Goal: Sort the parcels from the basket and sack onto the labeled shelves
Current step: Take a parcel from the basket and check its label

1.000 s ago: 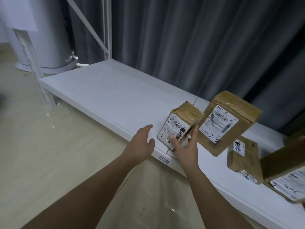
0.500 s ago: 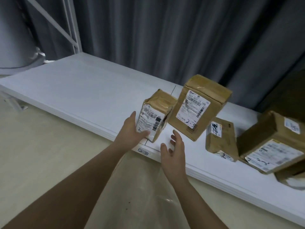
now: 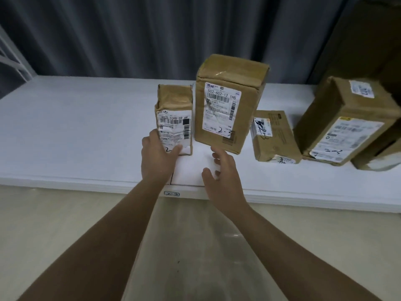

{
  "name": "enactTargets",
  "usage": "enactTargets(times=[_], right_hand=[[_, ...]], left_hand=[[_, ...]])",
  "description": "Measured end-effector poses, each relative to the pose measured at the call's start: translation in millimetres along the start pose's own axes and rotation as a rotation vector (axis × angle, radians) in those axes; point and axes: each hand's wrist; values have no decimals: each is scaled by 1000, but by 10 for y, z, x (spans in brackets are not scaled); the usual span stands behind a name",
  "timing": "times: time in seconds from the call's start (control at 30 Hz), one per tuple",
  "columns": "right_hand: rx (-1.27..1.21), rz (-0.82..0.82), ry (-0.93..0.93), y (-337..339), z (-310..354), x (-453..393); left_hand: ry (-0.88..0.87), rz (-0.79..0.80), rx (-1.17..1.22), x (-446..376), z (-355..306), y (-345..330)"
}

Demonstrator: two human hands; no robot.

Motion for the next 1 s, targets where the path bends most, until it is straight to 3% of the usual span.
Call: enactTargets(times=[0.3,0.57,0.83,1.0], right_hand=[[92,8,4,121,-30,11],[165,51,49,-43,77,131],[247,383,234,-1072,564,323],[288,642,353,-1987,899,536]], left_hand=[[53,30,45,-246,-29,-92],[48,37,-22,274,364,285],[185,-35,-43,1157,1133,1167],[388,-106,-40,1783,1952,1792]])
Point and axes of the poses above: each hand's wrist, its own x-axis away from the middle knuckle, its own y-axis out of the back of the hand, z = x × y, and after that the axes turned 11 degrees about z, right-handed
